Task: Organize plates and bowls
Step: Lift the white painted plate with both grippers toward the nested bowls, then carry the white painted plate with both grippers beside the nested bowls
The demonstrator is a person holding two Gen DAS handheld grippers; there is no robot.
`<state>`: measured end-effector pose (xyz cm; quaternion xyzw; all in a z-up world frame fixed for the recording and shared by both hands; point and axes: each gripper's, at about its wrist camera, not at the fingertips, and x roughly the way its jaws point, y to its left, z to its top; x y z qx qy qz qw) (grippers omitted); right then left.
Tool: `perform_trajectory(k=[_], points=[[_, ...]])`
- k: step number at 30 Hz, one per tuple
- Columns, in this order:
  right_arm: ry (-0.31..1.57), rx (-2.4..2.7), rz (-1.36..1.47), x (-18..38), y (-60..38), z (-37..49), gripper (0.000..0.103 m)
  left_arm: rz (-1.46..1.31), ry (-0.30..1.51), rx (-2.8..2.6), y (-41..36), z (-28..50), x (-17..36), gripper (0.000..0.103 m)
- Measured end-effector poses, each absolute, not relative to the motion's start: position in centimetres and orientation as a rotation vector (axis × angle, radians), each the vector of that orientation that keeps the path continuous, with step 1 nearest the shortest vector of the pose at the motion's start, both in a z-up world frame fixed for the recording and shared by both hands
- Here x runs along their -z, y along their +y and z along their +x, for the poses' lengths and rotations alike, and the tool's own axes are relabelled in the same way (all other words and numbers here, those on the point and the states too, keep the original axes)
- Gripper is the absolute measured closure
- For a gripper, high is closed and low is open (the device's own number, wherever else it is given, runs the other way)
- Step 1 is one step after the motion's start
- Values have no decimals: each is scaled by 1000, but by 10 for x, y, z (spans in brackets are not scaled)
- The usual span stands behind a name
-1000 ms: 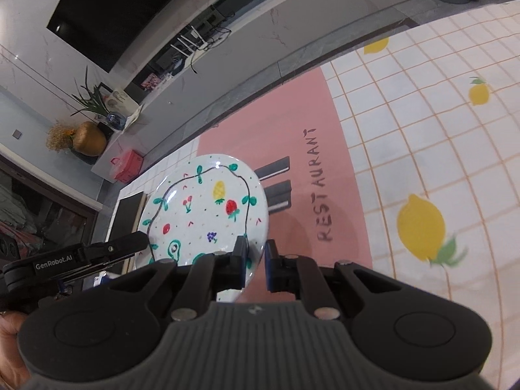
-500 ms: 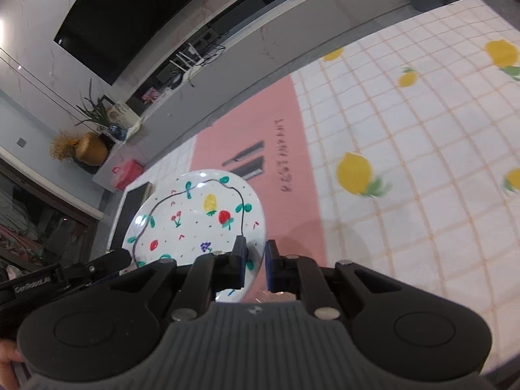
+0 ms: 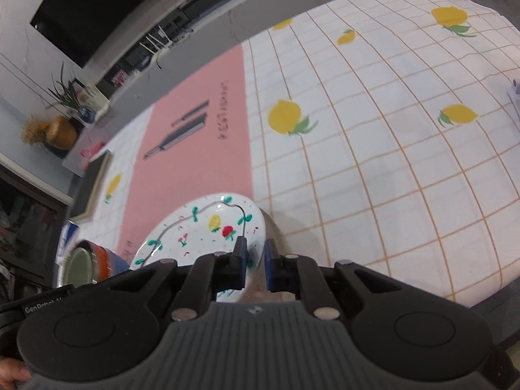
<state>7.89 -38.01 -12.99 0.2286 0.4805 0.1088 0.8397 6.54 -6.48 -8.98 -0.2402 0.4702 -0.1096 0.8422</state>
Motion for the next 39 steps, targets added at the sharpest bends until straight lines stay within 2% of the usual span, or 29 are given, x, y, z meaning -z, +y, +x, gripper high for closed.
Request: perform_trajectory(k=[23,39], points=[[1022,-226,306,143,-358,82,95,-263,1015,129,-94,59,112,87],[1011,-212,277,143,-354,78,93,-231,1023,126,-98,60,112,88]])
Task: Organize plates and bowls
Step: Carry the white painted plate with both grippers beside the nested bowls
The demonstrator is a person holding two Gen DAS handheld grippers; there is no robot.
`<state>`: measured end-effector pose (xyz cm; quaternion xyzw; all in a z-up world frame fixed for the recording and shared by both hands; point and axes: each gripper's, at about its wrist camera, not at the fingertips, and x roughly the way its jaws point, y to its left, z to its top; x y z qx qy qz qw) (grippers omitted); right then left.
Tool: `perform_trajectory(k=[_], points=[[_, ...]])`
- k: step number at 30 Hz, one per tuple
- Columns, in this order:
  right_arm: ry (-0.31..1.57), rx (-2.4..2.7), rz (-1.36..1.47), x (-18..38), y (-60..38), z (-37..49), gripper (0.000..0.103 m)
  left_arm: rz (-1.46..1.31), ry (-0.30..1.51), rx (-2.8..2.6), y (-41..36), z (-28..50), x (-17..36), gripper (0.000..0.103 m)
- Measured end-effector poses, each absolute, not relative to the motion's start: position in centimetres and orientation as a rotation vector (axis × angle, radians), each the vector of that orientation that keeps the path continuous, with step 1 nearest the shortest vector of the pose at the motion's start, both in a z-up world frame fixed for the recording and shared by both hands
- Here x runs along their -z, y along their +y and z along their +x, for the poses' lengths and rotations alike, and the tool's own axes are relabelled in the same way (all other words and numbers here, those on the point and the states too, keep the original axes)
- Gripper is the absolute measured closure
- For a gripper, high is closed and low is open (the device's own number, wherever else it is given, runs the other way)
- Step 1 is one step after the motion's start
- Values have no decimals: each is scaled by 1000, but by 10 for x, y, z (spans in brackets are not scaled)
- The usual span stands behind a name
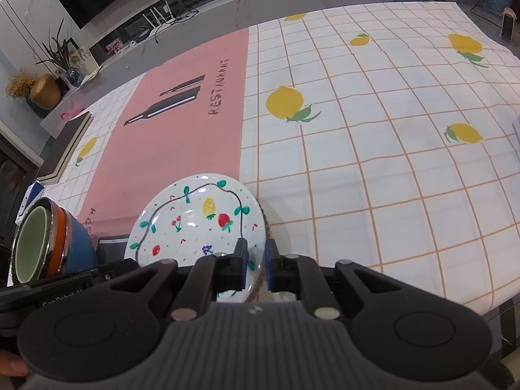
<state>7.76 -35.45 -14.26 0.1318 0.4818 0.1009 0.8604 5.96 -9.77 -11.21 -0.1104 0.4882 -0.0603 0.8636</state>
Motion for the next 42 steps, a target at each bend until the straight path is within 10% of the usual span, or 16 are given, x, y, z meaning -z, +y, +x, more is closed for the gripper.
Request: perform_trajectory(k=[9,28,32,35,42], points=[[1003,-200,304,141,-359,75,77,-209,1003,120,-100,54,111,74],[1066,-190,287,151,-352,82,89,-233,1018,142,-102,55,115,80],[1080,-208,327,153,-355,82,73,-249,1026,136,-101,54,114,79],[1118,-212,374,158,-358,84,65,-295,1057,146,-98,55,119,63],[1138,-222,393,163,-355,84,72,-326,1057,155,-99,55,121,62]])
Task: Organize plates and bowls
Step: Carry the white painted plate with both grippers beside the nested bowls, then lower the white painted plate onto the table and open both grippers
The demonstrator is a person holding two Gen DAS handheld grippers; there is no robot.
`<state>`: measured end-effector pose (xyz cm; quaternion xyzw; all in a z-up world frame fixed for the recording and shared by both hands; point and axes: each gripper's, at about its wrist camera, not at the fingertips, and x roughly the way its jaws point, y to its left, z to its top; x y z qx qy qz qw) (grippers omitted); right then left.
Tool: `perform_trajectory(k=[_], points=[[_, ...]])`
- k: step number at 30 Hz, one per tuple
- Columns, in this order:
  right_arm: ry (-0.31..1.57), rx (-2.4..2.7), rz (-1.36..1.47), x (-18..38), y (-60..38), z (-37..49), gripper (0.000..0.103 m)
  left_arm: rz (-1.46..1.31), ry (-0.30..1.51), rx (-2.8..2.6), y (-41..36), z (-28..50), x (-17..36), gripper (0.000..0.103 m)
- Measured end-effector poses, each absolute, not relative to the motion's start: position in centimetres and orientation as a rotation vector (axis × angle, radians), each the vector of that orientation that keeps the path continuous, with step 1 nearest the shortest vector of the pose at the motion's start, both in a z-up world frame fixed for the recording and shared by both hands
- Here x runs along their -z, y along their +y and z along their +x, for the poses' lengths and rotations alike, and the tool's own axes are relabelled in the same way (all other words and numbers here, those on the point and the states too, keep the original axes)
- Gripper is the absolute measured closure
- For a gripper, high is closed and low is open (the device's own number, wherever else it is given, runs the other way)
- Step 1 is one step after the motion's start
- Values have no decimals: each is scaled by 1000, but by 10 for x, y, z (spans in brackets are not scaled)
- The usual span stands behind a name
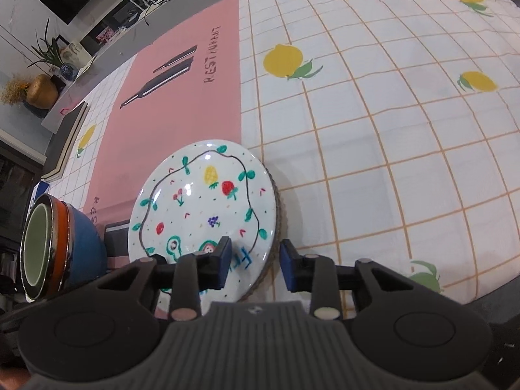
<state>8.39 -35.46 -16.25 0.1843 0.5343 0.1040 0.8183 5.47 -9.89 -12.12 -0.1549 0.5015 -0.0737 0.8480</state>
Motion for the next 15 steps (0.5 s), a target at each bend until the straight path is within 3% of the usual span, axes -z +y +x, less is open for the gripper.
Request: perform_trajectory(k=[7,15], points=[[1110,-203,441,165,-358,87,73,-320,1048,141,-101,65,121,62],[1016,-170,346,145,-351,75,65,-234,1002,134,-105,56,106,68]])
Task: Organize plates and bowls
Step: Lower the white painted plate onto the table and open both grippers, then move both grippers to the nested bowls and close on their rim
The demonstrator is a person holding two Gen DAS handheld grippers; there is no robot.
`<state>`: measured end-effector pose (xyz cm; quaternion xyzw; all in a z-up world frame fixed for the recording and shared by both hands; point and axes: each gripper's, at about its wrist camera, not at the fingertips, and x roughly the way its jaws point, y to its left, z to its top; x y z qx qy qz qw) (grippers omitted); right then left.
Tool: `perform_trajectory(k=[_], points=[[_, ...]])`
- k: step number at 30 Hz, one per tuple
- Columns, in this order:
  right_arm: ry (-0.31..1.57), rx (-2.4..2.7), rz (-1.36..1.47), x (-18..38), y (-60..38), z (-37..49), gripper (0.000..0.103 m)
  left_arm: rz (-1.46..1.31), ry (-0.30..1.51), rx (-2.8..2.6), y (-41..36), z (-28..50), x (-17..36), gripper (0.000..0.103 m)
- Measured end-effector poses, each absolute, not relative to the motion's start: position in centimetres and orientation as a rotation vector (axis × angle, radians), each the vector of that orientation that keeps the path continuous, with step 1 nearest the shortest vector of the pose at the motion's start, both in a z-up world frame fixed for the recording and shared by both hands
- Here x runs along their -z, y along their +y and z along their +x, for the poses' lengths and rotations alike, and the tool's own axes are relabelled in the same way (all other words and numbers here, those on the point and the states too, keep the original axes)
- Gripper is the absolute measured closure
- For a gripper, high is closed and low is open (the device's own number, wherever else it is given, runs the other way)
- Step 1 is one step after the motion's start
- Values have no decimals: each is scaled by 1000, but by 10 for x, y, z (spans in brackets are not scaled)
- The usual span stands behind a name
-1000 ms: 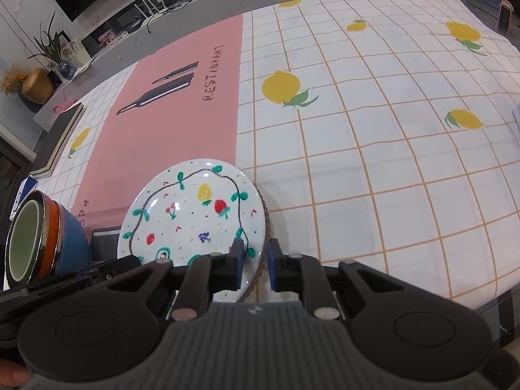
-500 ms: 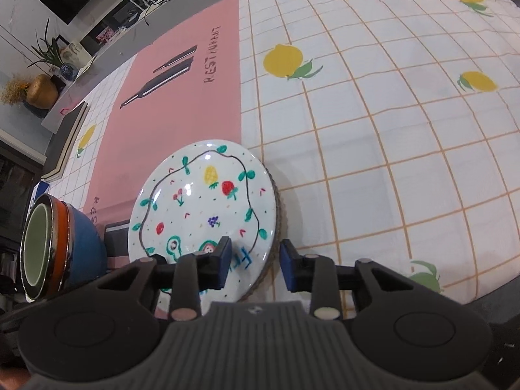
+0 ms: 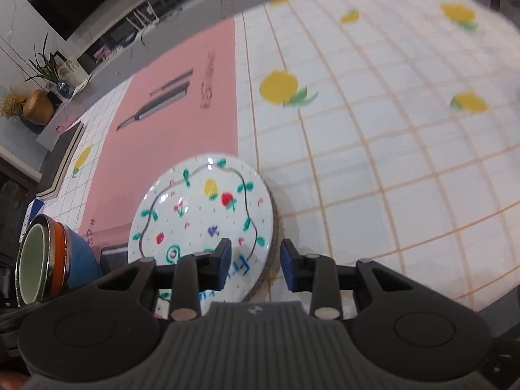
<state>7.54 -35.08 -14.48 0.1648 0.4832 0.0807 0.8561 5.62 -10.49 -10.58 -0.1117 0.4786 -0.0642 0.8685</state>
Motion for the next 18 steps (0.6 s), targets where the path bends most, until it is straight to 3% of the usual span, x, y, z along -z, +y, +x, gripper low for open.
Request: perform_trajectory(k=[6,13,16,18], points=[[926,-159,213,116,-333,52,59,-170,870,186,-107,32,64,67],[866,-228,223,80,-308,37,53,-168,805,178,-82,17,19,55],[851,-278,250,68,-292,34,42,-182,829,163,-62,16,7,50],[858,-321,275,62,-281,36,41,-208,838,146,-45,15,1,46]])
